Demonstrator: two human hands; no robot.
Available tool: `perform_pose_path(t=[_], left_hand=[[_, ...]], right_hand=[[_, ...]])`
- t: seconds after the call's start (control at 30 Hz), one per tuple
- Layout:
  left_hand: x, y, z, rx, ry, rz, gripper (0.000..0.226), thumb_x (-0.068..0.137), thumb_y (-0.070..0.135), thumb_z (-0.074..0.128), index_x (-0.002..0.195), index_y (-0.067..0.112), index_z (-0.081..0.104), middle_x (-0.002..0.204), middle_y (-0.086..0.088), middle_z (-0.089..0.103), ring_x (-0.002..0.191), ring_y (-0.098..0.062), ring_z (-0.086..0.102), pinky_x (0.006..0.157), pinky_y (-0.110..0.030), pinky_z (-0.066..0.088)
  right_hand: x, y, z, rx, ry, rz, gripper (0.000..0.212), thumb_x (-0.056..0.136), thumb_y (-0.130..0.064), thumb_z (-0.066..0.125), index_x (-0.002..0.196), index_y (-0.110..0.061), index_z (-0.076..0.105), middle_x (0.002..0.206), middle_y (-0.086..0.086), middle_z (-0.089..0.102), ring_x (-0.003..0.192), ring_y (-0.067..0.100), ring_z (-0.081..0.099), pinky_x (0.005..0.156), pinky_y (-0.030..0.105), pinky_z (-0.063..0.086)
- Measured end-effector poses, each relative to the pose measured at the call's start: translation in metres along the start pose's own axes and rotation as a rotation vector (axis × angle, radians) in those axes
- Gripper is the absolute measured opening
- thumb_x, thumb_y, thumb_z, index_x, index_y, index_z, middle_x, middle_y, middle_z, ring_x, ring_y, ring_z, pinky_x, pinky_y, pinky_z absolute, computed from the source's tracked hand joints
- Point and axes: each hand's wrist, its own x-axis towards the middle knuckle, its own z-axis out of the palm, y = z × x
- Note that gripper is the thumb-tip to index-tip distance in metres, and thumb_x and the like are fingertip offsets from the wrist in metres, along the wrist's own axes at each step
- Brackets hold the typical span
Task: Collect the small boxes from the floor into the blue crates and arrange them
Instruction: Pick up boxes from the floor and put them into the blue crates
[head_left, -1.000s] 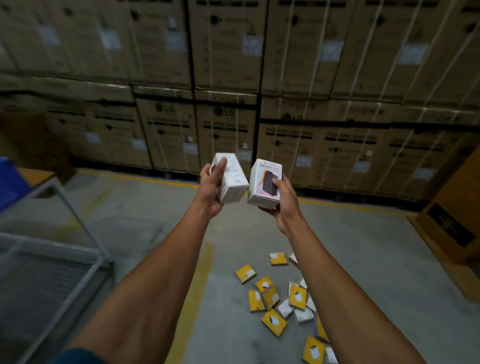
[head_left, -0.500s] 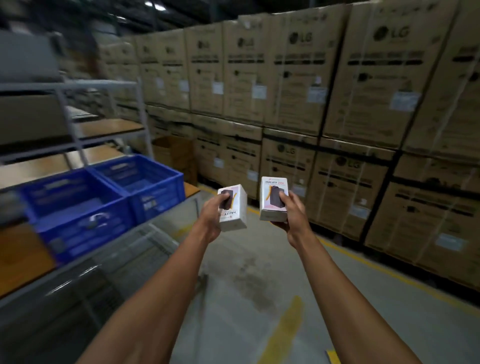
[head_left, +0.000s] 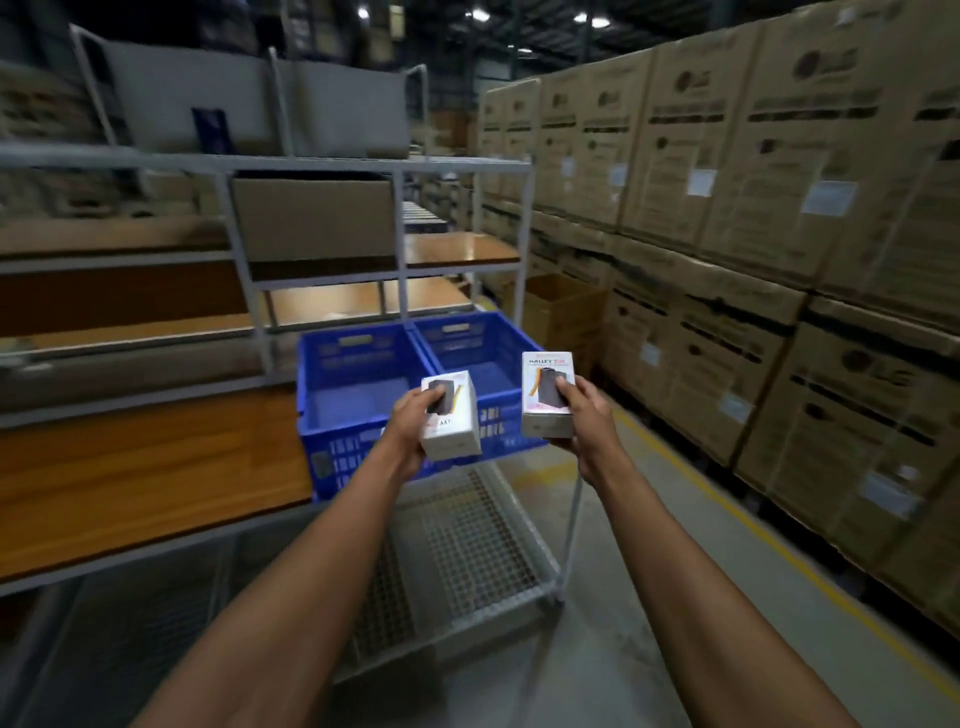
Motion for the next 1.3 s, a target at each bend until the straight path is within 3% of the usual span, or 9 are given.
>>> perform_pose_path(t=[0.23,0.37,0.47,0.63,0.9,1.0,1.07,1.17,1.3], left_hand=[[0.12,0.05,-0.073,0.108,0.361,0.075,0.055,0.086,0.041,0.08,0.128,0.012,0.06,0.119,-0.021,0.074,0.085,-0.031,0.075,0.07,-0.051,0.064],[0.155,0.071,-0.1,0.219,0.494,0.119,0.032,0.098,0.025,0.073,0.125,0.014,0.059,0.114,-0.012,0.072,0.084,-0.023,0.073,0.068,-0.038,0.061],[0.185,0.077,-0.124,0.348,0.566,0.132,0.039,0.095,0.026,0.075,0.128,0.012,0.06,0.122,-0.011,0.07,0.094,-0.025,0.072,0.078,-0.043,0.062],[0.226,0.076,-0.153,0.544,0.608,0.035,0.05,0.087,0.03,0.083,0.126,0.02,0.053,0.126,-0.006,0.064,0.1,-0.025,0.07,0.081,-0.042,0.061],[0.278,0.054,-0.179,1.525,0.359,-0.257,0.069,0.076,0.05,0.082,0.13,0.017,0.055,0.139,-0.017,0.051,0.118,-0.033,0.058,0.093,-0.043,0.056],[0.29,0.054,-0.181,1.801,0.199,-0.318,0.05,0.086,0.049,0.072,0.124,0.018,0.063,0.136,-0.015,0.061,0.118,-0.034,0.062,0.09,-0.041,0.054],[0.294,0.06,-0.179,1.891,0.173,-0.32,0.041,0.092,0.042,0.065,0.127,0.02,0.065,0.136,-0.011,0.062,0.12,-0.033,0.063,0.09,-0.04,0.052],[0.302,0.073,-0.174,1.959,0.222,-0.232,0.032,0.098,0.03,0.055,0.125,0.019,0.067,0.135,-0.011,0.062,0.122,-0.034,0.062,0.092,-0.04,0.05],[0.31,0.087,-0.158,1.948,0.202,-0.15,0.016,0.097,0.021,0.051,0.101,0.013,0.064,0.1,-0.008,0.057,0.097,-0.032,0.062,0.078,-0.04,0.048]], right_hand=[[0.163,0.013,0.116,-0.15,-0.254,0.064,0.068,0.076,-0.055,0.073,0.137,-0.031,0.058,0.13,0.009,0.068,0.098,0.034,0.073,0.066,0.048,0.064],[0.212,0.027,0.18,-0.291,-0.345,0.025,0.054,0.094,-0.043,0.069,0.143,-0.028,0.05,0.131,0.004,0.062,0.101,0.031,0.071,0.073,0.048,0.063],[0.24,0.045,0.216,-0.432,-0.402,-0.032,0.065,0.087,-0.051,0.069,0.146,-0.032,0.048,0.134,0.002,0.063,0.107,0.029,0.068,0.087,0.054,0.061],[0.27,0.076,0.258,-0.773,-0.478,-0.126,0.082,0.086,-0.041,0.072,0.158,-0.028,0.036,0.142,0.013,0.055,0.121,0.034,0.06,0.09,0.036,0.05],[0.283,0.126,0.307,-1.231,-0.605,-0.026,0.085,0.088,-0.05,0.067,0.16,-0.037,0.025,0.16,0.024,0.017,0.124,0.052,0.054,0.1,0.054,0.053],[0.279,0.143,0.324,-1.312,-0.705,0.031,0.066,0.09,-0.056,0.064,0.144,-0.022,0.048,0.147,0.025,0.032,0.113,0.05,0.058,0.082,0.048,0.057],[0.274,0.144,0.334,-1.276,-0.805,0.103,0.053,0.094,-0.063,0.056,0.105,-0.012,0.064,0.118,0.024,0.058,0.104,0.046,0.067,0.066,0.039,0.056],[0.272,0.142,0.339,-1.186,-0.755,0.127,0.053,0.105,-0.052,0.047,0.08,-0.007,0.056,0.087,0.02,0.067,0.084,0.041,0.072,0.077,0.048,0.061],[0.277,0.137,0.325,-1.126,-0.635,0.113,0.027,0.097,-0.02,0.054,0.073,-0.009,0.052,0.07,0.015,0.056,0.061,0.028,0.059,0.073,0.059,0.062]])
